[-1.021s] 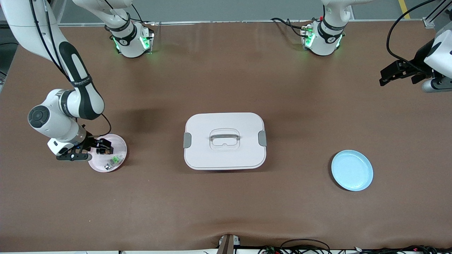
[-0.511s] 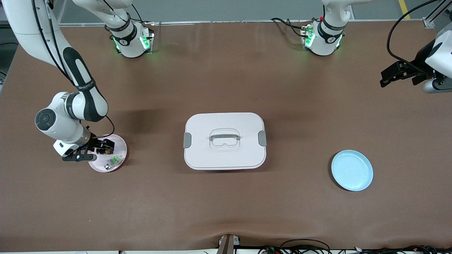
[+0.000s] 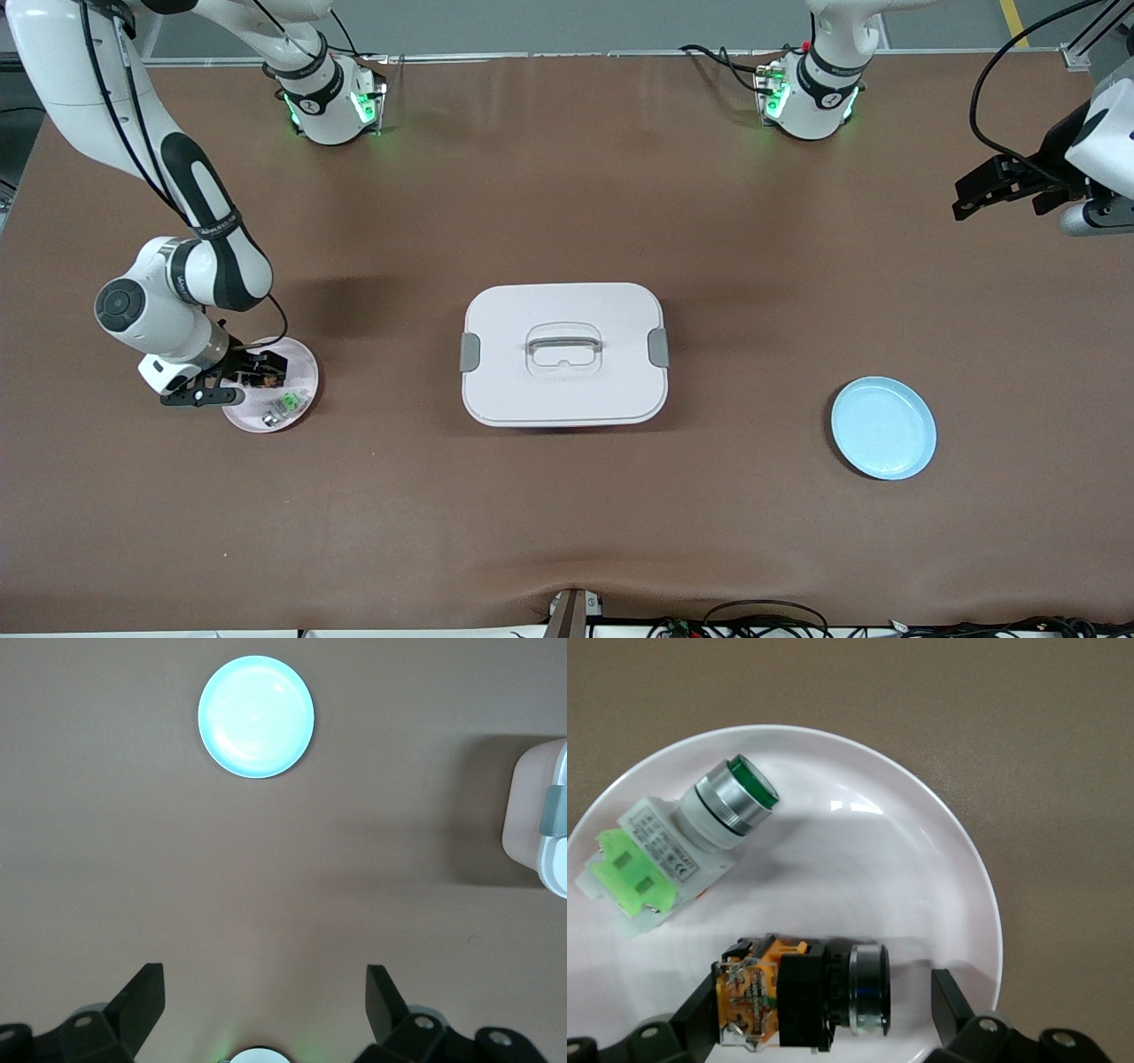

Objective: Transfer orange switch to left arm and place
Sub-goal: 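Close the right gripper on the black-orange switch and lift it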

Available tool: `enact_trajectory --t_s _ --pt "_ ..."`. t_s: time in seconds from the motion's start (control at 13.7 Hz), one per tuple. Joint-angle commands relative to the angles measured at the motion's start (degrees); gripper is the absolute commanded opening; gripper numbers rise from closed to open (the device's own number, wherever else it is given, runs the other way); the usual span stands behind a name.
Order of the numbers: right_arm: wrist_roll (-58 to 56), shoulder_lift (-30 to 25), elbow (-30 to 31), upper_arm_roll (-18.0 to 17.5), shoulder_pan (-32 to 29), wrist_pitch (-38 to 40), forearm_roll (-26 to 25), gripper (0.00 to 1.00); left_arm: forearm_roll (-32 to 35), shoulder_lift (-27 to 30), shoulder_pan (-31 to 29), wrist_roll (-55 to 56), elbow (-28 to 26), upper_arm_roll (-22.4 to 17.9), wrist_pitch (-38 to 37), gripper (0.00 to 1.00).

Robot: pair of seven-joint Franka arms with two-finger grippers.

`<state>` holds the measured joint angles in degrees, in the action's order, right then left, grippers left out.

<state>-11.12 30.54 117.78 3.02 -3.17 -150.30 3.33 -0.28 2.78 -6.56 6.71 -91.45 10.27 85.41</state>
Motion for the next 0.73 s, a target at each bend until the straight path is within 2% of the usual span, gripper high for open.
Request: enact_trajectory --t_s 0.0,0.51,0.58,0.66 --pt "-1.1 0.2 -0.6 -0.5 -0.6 -0.3 0.8 1.0 1.2 0.1 -0.4 -0.5 0.0 0.5 0.5 1.0" --pt "-1.1 0.2 -0.9 -0.6 -0.2 -0.3 1.5 1.0 1.2 0.4 -0.4 -0.6 -0.4 0.5 0.2 1.0" --pt "-1.1 0.3 -0.9 -0.6 -0.3 -0.3 1.5 0.95 1.2 0.3 -0.3 -0.6 -0.4 0.5 0.2 1.0" --pt "-1.1 0.2 -0.9 -0.6 -0.3 -0.2 1.5 0.79 1.2 0.3 -0.4 -0.6 -0.4 0.5 0.3 1.0"
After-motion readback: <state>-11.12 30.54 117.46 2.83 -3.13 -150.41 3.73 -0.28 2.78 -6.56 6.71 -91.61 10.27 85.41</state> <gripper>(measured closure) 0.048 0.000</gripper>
